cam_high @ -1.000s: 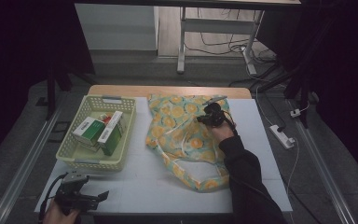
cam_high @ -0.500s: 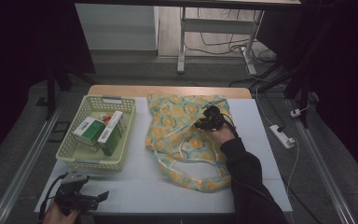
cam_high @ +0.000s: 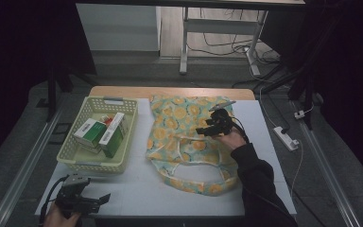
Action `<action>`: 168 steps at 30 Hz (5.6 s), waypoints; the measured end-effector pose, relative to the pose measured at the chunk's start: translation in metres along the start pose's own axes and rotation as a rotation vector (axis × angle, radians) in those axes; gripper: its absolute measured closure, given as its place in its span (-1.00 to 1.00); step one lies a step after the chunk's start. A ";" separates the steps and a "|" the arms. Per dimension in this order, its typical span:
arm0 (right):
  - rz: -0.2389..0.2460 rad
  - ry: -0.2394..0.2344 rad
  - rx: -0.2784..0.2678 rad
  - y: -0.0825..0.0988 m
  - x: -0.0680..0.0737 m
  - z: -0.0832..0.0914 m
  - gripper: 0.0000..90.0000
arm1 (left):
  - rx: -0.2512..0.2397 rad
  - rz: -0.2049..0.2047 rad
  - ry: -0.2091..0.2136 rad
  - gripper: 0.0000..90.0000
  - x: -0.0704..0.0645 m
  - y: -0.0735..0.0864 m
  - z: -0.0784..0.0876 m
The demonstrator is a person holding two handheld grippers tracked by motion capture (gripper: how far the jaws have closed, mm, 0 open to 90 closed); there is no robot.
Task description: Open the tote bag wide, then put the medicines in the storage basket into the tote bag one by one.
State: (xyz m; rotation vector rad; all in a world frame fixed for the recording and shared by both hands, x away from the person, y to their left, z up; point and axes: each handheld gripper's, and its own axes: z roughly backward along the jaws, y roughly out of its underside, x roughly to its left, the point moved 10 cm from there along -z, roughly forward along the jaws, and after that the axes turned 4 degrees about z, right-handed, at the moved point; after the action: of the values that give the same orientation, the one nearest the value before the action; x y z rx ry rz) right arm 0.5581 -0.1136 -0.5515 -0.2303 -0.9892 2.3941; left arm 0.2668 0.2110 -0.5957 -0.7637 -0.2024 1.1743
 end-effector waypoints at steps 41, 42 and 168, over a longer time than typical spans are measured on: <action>0.245 -0.075 0.175 0.065 0.098 -0.006 0.36 | 0.002 -0.008 -0.001 -0.99 0.000 0.000 -0.001; 0.245 -0.078 0.175 0.064 0.098 -0.006 0.45 | 0.003 -0.007 -0.001 -0.99 0.000 0.000 -0.001; 0.122 -0.089 -0.199 -0.069 0.094 0.071 0.99 | -0.064 0.021 0.015 -1.00 0.001 -0.008 0.008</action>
State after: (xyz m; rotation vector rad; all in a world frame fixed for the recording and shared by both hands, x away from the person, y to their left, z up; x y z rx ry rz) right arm 0.4827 -0.0655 -0.4479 -0.2653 -1.2902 2.4329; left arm 0.2690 0.2139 -0.5847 -0.8321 -0.2210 1.1863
